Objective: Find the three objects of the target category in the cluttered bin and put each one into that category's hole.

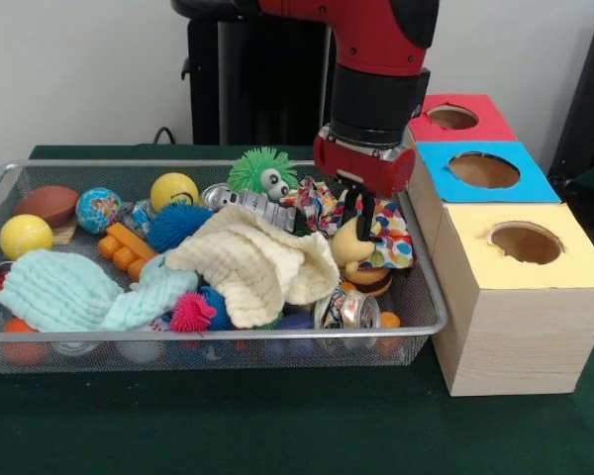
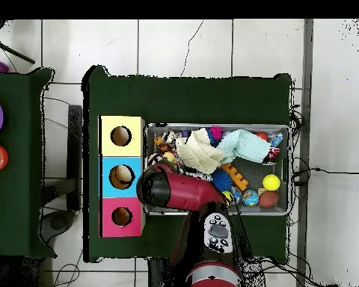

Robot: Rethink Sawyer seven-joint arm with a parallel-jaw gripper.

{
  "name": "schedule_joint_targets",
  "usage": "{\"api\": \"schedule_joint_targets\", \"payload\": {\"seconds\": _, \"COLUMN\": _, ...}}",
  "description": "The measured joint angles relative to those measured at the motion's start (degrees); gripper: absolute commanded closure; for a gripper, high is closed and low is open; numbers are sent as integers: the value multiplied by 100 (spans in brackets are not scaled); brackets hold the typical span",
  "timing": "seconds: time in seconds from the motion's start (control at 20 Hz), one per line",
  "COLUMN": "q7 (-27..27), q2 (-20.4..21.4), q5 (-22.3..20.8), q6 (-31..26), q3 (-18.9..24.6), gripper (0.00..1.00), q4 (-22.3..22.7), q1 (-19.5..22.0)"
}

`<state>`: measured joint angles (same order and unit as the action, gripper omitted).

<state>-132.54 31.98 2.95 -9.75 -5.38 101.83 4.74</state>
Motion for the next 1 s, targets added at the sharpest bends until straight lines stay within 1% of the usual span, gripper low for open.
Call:
{"api": "schedule_joint_targets", "payload": {"seconds": 0.15, "q7": 0, "q2": 314, "q5": 16, "q6": -282, "q3": -112, "gripper": 100, "q4": 0, "q1": -130}}
{"api": "schedule_joint_targets", "payload": {"seconds": 0.45, "q7": 0, "q2": 989, "q5": 180, "q6": -1171, "q3": -344, "gripper": 100, "q4": -49, "q1": -386}}
{"api": "schedule_joint_targets", "payload": {"seconds": 0.75, "q7": 0, "q2": 1192, "q5": 323, "q6": -1302, "q3": -450, "gripper": 100, "q4": -109, "q1": -530}}
{"api": "schedule_joint_targets", "payload": {"seconds": 1.0, "q7": 0, "q2": 1204, "q5": 514, "q6": -1299, "q3": -484, "gripper": 100, "q4": -119, "q1": -614}}
